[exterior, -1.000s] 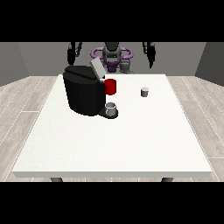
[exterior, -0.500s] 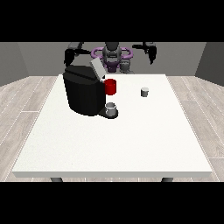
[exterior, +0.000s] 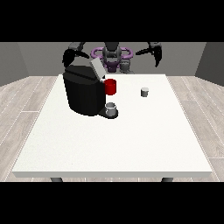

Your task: Insert the coffee pod into the coffee machine and close the lid

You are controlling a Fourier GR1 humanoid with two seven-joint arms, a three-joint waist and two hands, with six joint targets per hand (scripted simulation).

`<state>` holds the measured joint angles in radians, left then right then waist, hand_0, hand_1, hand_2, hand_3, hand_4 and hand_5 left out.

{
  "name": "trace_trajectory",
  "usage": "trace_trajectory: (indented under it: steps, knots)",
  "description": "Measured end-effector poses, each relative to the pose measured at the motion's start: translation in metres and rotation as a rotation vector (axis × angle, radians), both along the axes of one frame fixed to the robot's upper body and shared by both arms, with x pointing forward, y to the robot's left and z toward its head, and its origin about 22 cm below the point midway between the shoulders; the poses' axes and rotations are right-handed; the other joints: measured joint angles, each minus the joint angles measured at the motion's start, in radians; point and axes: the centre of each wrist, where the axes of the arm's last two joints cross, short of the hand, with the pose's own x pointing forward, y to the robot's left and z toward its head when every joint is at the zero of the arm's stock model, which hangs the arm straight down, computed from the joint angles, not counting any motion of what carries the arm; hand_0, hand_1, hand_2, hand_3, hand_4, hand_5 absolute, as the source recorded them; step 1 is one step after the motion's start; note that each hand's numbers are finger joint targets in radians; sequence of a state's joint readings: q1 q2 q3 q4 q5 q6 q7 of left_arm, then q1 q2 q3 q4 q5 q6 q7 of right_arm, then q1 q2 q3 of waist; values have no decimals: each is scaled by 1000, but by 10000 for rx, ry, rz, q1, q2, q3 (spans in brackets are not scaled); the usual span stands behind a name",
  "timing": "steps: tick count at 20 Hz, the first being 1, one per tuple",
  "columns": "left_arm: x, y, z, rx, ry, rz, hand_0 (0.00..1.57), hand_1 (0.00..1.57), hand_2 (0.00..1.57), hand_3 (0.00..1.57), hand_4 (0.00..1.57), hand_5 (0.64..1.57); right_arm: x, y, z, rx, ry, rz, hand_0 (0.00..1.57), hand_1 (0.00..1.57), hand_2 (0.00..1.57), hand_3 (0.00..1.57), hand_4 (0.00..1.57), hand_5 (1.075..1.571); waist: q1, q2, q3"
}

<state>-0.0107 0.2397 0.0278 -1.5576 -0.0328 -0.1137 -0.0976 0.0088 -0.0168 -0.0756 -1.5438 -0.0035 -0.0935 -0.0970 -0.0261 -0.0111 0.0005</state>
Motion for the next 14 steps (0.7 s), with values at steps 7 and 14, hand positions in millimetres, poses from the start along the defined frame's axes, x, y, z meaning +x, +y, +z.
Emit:
trace_trajectory:
  steps: [7, 14]
  knots:
    - [33, 28, 4, 545, 638, 304, 0, 0, 0, 0, 0, 1571, 13, 14, 13, 70, -662, 548, 0, 0, 0, 0, 283, 1571, -564, 773, -5]
    - [63, 48, 1, 1021, 1152, 884, 0, 0, 0, 0, 0, 1571, 25, 28, 25, 103, -835, 951, 0, 0, 0, 0, 358, 1571, -959, 1446, -8]
